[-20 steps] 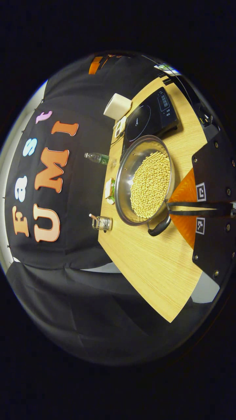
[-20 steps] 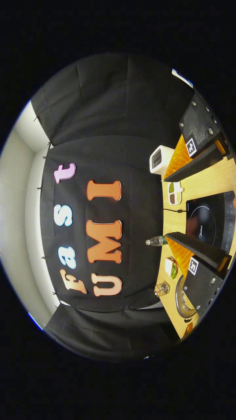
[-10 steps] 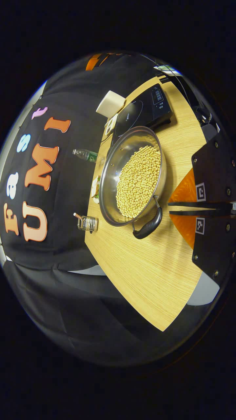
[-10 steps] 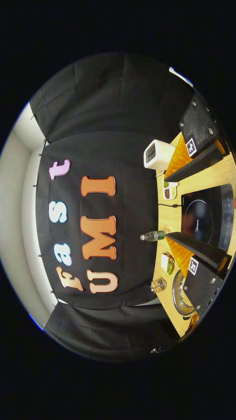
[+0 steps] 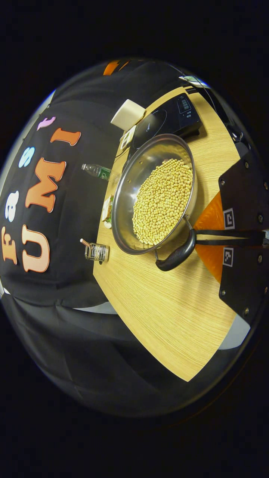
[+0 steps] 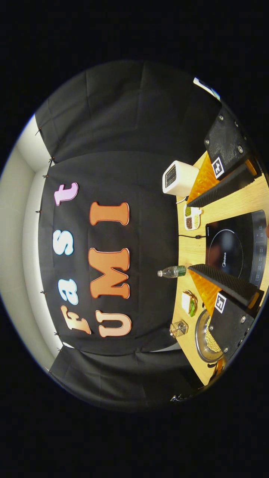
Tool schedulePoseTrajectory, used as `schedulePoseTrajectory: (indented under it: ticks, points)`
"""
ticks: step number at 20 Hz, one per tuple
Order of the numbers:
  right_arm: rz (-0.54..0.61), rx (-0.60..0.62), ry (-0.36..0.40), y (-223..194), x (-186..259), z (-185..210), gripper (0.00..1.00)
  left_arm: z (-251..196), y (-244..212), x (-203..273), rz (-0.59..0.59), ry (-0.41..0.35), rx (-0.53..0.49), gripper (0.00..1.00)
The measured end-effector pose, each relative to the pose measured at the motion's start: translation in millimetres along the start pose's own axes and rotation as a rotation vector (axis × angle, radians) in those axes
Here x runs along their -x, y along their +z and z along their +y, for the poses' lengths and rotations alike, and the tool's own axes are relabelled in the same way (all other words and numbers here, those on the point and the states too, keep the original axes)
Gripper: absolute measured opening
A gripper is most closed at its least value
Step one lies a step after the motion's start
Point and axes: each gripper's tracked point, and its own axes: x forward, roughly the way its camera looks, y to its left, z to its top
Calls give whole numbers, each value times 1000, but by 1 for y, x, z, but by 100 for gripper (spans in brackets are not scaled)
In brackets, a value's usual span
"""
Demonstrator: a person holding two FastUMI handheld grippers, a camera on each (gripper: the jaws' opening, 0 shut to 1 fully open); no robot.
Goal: First push the handle of the pot to place it horizontally, then grasp the pot with both hands and set it on the induction cooktop.
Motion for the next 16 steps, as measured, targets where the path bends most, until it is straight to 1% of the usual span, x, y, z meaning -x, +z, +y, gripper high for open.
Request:
schedulePoseTrajectory:
  ticks: [7, 16]
  points:
    - [-2, 1, -16, 1, -8, 2, 95, 24, 14, -14, -10, 43, 22, 3]
    - [22, 1, -11, -8, -19, 12, 95, 54, 32, -34, -24, 67, 46, 2]
